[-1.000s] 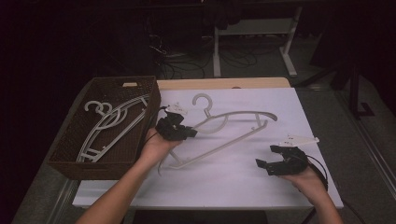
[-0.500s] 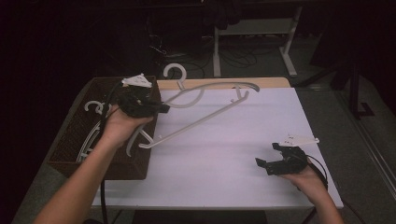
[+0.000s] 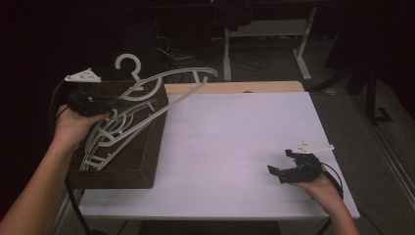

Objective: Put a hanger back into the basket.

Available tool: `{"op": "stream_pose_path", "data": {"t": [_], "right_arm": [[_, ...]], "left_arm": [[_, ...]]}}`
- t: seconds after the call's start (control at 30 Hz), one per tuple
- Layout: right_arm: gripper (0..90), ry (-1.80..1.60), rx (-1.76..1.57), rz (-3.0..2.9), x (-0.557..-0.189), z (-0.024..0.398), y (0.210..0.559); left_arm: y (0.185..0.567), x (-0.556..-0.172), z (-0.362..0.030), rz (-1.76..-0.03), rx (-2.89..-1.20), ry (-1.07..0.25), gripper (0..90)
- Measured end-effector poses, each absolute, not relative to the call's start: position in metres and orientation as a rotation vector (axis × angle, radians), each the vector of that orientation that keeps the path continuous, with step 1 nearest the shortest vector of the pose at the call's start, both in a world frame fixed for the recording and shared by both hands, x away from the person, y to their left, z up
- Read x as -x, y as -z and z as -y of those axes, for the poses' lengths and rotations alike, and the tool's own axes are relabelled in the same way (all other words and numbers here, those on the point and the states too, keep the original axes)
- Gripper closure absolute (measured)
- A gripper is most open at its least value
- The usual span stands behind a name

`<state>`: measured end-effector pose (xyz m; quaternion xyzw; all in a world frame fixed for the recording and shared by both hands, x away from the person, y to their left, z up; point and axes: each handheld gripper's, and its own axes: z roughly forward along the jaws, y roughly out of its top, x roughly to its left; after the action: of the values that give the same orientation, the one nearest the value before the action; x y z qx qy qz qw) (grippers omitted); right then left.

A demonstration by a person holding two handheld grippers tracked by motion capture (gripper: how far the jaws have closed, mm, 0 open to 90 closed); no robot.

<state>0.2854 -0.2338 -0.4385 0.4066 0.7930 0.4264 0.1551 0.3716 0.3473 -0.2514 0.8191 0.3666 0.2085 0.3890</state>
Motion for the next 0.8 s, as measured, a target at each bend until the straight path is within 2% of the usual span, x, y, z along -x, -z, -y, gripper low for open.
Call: {"op": "stream_pose_path", "data": {"t": [0.43,0.8], "right_arm": [[8.2,-1.203,-1.174,-2.274,-0.287,0.233,0.440],[8.2,-1.199,-1.176,-2.270,-0.287,0.233,0.440]], "left_arm": [[0.274,-0.372,-0.431,-1.107,-2.068,-0.635,82.1],[0.296,-0.375,-0.461,-1.208,-2.082,-0.661,82.1]]}}
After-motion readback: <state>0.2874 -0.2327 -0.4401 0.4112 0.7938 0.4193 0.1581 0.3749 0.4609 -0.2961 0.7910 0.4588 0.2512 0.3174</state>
